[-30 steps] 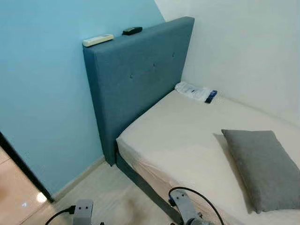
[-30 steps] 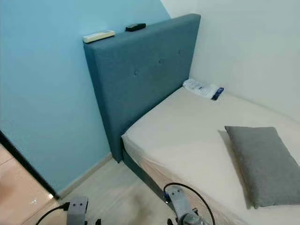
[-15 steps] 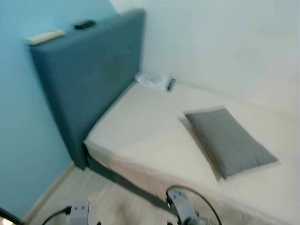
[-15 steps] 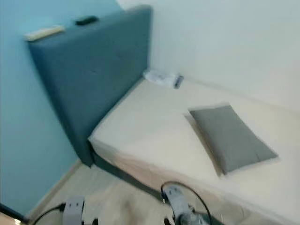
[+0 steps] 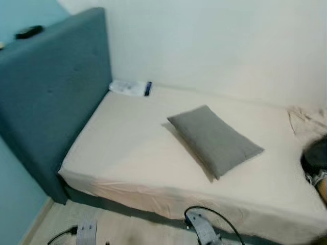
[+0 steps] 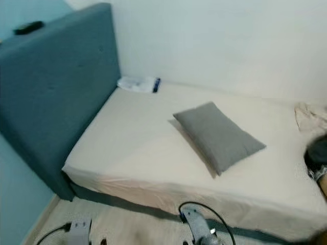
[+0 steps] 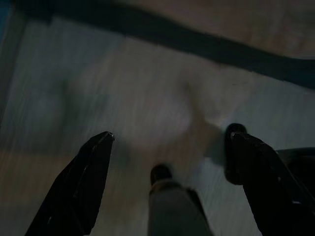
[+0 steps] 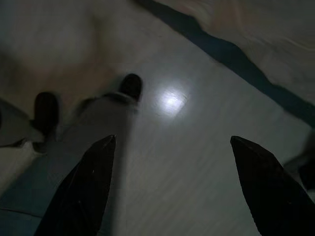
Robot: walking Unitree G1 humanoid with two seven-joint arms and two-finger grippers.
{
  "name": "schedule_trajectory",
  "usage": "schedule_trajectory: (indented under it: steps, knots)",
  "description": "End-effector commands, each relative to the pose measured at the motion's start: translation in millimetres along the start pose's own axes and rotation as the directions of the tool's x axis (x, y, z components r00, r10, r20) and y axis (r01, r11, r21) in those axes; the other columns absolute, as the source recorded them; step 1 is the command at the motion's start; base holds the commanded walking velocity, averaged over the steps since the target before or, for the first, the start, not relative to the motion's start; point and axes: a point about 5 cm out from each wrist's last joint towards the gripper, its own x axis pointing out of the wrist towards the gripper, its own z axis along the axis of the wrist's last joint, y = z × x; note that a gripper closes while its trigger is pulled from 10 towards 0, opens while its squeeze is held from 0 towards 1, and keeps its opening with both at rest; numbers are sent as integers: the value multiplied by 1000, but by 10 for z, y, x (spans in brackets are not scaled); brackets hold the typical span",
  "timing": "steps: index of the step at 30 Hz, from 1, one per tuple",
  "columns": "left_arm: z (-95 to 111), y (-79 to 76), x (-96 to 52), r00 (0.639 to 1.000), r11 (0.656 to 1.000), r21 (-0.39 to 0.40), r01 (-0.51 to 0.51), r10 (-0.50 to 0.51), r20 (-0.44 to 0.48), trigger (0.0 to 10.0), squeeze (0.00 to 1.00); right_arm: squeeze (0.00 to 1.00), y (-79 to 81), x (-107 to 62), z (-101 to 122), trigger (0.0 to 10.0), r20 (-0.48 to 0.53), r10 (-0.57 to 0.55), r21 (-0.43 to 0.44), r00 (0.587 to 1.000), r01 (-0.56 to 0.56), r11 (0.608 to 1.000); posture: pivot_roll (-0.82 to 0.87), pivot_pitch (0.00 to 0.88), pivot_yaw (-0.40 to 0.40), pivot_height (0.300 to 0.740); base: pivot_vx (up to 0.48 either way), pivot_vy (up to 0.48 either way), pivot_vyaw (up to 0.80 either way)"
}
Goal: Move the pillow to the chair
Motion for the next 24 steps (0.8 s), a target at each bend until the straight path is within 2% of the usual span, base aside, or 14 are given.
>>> schedule_trajectory:
  steps: [1, 20, 24]
  knots:
    - [-78, -14, -26, 1000, 1000, 11, 12, -12, -22, 10000, 0, 0, 2, 0, -8, 10000, 1, 0, 4, 1000, 0, 1000, 90, 51, -74, 740, 0, 0, -750]
    - [-73, -73, -17, 999, 999, 3, 36, -36, -28, 10000, 0, 0, 20, 4, 40, 10000, 18, 0, 2, 1000, 0, 1000, 96, 41, -89, 740, 0, 0, -756]
    - [-74, -75, -17, 999, 999, 4, 37, -37, -30, 10000, 0, 0, 21, 5, 39, 10000, 17, -3, -3, 1000, 3, 1000, 97, 42, -90, 740, 0, 0, 0]
